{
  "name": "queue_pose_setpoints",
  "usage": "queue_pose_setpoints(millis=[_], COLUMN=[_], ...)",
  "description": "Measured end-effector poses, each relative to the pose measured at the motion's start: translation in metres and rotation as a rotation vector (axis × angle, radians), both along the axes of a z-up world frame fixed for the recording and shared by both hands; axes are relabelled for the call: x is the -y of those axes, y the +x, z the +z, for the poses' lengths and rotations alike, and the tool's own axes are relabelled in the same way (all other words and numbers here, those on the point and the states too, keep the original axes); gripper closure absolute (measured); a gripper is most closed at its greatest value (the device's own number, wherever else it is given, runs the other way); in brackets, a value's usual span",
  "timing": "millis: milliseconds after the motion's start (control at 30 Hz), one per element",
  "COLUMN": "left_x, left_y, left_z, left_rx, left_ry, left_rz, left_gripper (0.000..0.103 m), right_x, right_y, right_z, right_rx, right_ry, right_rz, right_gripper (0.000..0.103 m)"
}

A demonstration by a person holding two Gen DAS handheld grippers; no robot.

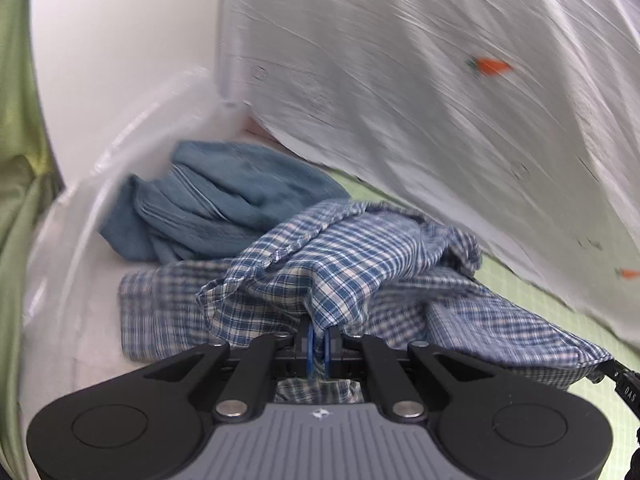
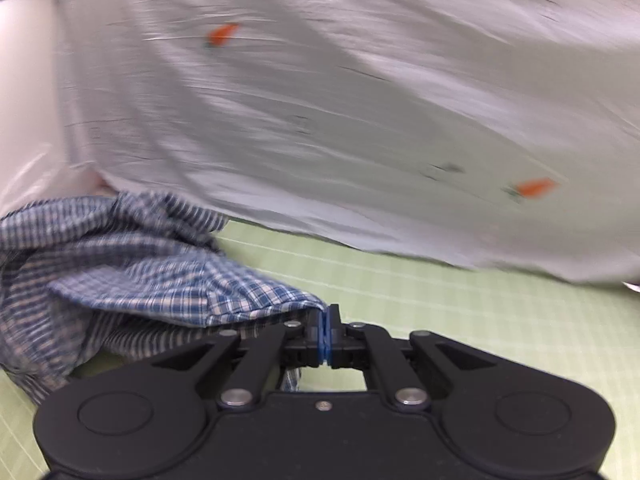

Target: Fold clothes

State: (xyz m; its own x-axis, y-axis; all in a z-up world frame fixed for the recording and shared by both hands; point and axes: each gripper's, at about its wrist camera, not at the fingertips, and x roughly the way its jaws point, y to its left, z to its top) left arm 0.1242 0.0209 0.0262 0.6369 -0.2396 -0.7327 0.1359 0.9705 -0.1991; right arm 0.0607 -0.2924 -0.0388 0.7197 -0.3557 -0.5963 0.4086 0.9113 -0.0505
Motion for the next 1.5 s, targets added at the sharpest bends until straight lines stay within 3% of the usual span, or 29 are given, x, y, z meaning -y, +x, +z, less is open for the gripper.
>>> queue_pose_setpoints(millis=[233,367,433,600,667,800,933,1000,1067,1100,1233,1333,1500], left_x=[0.057,0.088,0.096,0.125,0.136,0.158,0.163,0.161,0.161,0.162,0.166,0.175,0.193], left_y=[-0.066,-0.096,-0.108,-0.141,-0.154,-0.176,-0.181,-0.179,-0.173,-0.17,-0.156,-0.149,-0.139], left_z=[-0.01,-0.021,-0.023,-0.021,-0.023,-0.035,-0.042,-0.039,-0.036,-0.035,-0.036,-0.043,-0.06], left_rx=[-0.058,-0.084,-0.111,-0.115,-0.132,-0.183,-0.214,-0.204,-0.195,-0.192,-0.211,-0.238,-0.291], left_ry=[-0.022,-0.014,-0.048,-0.073,-0.096,-0.063,0.002,0.013,0.027,0.033,0.024,0.019,0.05], left_rz=[-0.088,-0.059,-0.025,0.009,0.013,-0.008,-0.016,-0.025,-0.041,-0.051,-0.099,-0.146,-0.222], left_gripper=[0.098,0.098,0.098,0.098,0.098,0.098,0.092,0.08,0.057,0.054,0.047,0.041,0.041], right_x=[0.087,0.137,0.162,0.22,0.246,0.279,0.289,0.284,0.279,0.277,0.262,0.246,0.228], right_y=[-0.133,-0.194,-0.219,-0.261,-0.272,-0.287,-0.303,-0.314,-0.323,-0.328,-0.341,-0.338,-0.323], right_z=[-0.005,-0.001,0.004,0.029,0.039,0.043,0.025,0.015,0.007,0.002,-0.01,-0.013,-0.021], right_rx=[-0.048,-0.061,-0.056,-0.022,0.012,0.027,-0.03,-0.029,-0.003,0.011,0.09,0.118,0.117], right_ry=[0.018,0.005,-0.008,-0.143,-0.151,-0.173,-0.077,-0.024,0.062,0.117,0.289,0.335,0.391], right_rz=[-0.251,-0.329,-0.354,-0.371,-0.399,-0.446,-0.502,-0.527,-0.543,-0.551,-0.57,-0.562,-0.533], right_gripper=[0.101,0.101,0.101,0.101,0.101,0.101,0.089,0.06,0.052,0.048,0.042,0.04,0.038])
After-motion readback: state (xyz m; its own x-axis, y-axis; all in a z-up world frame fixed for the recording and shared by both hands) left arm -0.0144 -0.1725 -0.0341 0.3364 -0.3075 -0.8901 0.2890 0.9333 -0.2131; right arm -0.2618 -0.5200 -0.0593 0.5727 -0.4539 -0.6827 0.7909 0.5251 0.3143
